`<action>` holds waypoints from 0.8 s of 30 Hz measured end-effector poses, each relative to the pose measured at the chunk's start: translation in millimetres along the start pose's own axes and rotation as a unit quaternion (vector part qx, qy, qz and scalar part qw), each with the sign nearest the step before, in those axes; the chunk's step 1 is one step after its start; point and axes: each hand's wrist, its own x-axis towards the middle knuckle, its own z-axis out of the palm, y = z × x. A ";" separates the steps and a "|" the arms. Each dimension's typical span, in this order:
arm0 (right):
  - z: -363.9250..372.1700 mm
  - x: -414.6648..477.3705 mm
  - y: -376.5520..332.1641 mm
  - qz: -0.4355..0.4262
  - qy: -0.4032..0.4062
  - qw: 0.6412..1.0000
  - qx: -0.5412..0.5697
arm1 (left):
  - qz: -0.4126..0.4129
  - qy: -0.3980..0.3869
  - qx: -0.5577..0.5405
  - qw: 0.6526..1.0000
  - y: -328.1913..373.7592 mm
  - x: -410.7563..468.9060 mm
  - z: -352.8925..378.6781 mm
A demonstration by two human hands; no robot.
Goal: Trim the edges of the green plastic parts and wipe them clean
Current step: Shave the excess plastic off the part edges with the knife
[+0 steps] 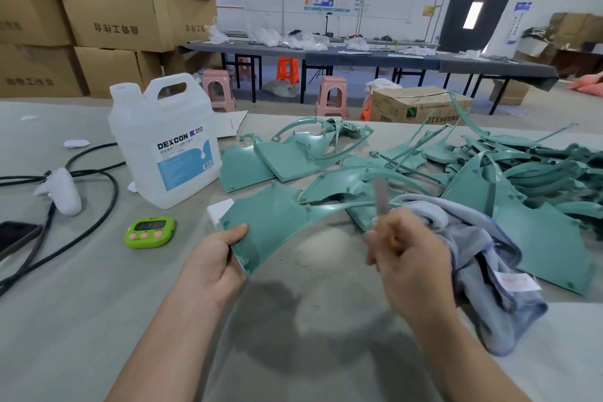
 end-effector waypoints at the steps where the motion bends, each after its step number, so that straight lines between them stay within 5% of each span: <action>1: 5.4 -4.2 -2.2 -0.036 -0.038 0.999 -0.009 | -0.001 -0.003 0.010 1.000 -0.7 -0.3 -0.1; 4: 14.6 -6.8 3.2 -0.050 -0.066 0.996 -0.037 | -0.008 -0.008 0.023 1.000 -0.2 -0.6 -0.9; 8: -4.9 14.4 24.2 0.164 0.086 0.980 -0.066 | -0.012 -0.007 0.013 1.000 2.8 -0.3 -3.3; 11: -16.6 19.5 30.2 0.216 0.101 0.971 0.008 | -0.017 -0.011 -0.009 1.000 1.2 0.3 -2.8; 15: -2.4 12.2 11.9 0.182 0.020 0.963 0.200 | -0.001 -0.009 -0.050 0.999 -5.4 2.1 3.1; 19: 15.6 -4.2 0.3 0.103 -0.066 0.981 0.149 | -0.012 -0.008 0.023 1.000 -24.2 -0.2 12.5; 24: 15.4 -3.3 3.2 0.080 0.043 0.989 0.115 | 0.005 -0.059 0.210 0.976 -41.3 -7.4 16.5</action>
